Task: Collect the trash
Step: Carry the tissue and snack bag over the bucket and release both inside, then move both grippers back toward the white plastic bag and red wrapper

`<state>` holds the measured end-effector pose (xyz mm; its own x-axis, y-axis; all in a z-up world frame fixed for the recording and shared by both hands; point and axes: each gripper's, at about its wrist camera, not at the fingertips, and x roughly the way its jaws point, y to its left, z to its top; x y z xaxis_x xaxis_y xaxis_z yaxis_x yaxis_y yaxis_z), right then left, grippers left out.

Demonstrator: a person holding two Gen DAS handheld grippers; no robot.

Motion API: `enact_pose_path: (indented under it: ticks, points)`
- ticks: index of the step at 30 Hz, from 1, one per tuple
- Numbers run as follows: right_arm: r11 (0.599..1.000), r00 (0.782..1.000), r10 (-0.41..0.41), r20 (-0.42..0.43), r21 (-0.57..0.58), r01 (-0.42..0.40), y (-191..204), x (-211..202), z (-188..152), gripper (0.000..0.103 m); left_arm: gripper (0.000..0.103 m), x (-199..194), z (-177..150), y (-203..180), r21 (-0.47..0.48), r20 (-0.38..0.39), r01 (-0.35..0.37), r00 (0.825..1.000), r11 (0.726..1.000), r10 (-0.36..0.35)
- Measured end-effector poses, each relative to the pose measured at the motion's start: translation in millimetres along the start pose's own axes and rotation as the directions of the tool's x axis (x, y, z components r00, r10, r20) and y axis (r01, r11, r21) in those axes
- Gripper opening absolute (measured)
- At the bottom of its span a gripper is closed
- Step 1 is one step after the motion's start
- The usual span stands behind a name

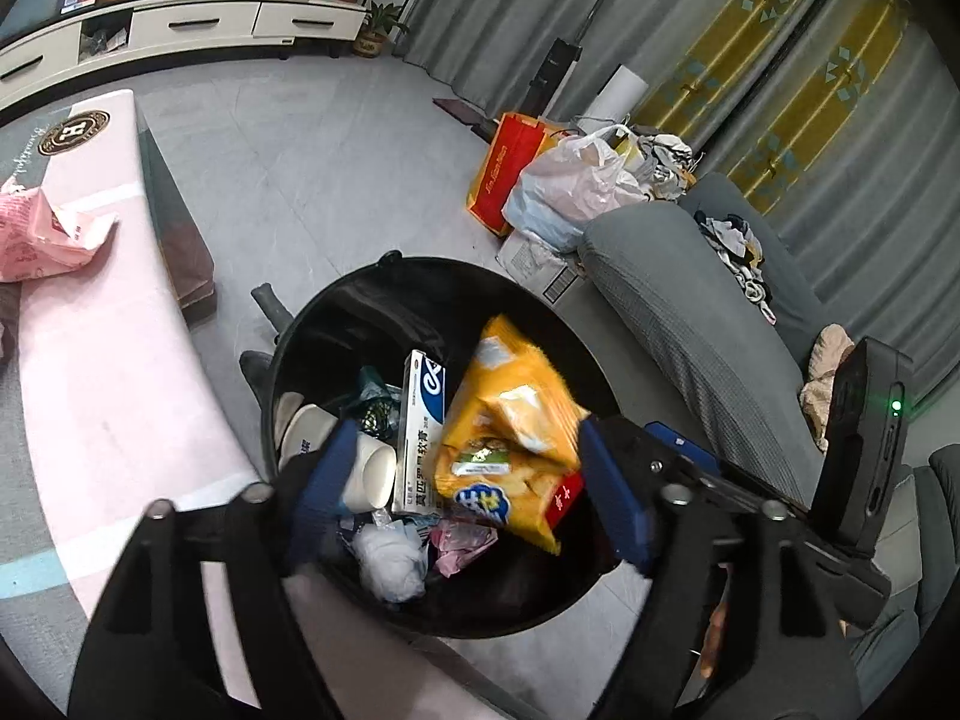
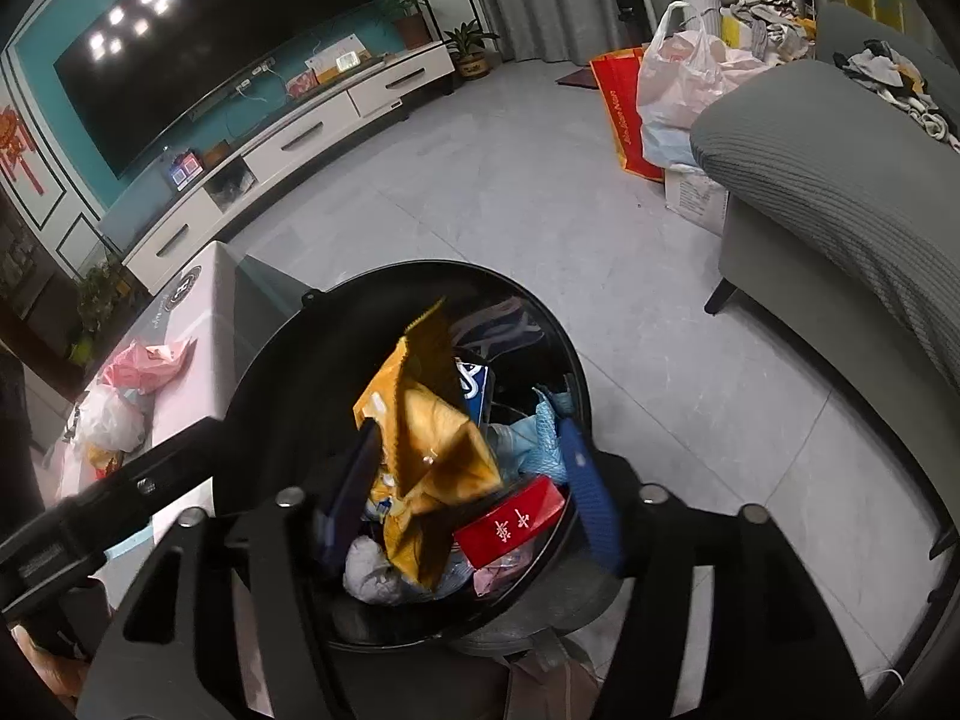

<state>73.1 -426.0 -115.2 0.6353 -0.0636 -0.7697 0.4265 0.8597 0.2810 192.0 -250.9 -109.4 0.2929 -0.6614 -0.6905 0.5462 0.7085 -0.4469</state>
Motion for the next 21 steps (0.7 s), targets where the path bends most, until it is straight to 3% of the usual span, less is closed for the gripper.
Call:
enact_pose_path:
  ticks: [4,7,14,18,21]
  points:
    - [1.0,1.0,-0.002,0.017,-0.002,0.002,0.7,-3.2,0.7,0.065,0.095,-18.1,-5.5,1.1,0.009,0.037,0.0,0.999,1.0,0.0]
    - [1.0,1.0,0.007,0.022,0.005,-0.007,2.3,-5.7,1.1,0.066,0.1,-37.9,-13.5,7.8,0.002,0.064,-0.024,0.998,1.0,0.024]
    - [0.997,0.996,0.053,0.067,-0.05,-0.05,27.5,-16.0,-1.7,0.068,0.1,-86.9,-30.2,37.5,-0.058,0.109,-0.109,0.987,0.992,0.115]
    - [0.988,0.989,0.125,0.084,-0.104,-0.116,53.6,-21.8,-5.6,0.076,0.1,-122.2,-43.0,61.8,-0.101,0.146,-0.197,0.967,0.975,0.21]
    - [0.974,0.982,0.172,0.08,-0.164,-0.157,78.1,-22.9,-10.8,0.077,0.1,-148.1,-53.3,80.6,-0.134,0.171,-0.233,0.952,0.963,0.254]
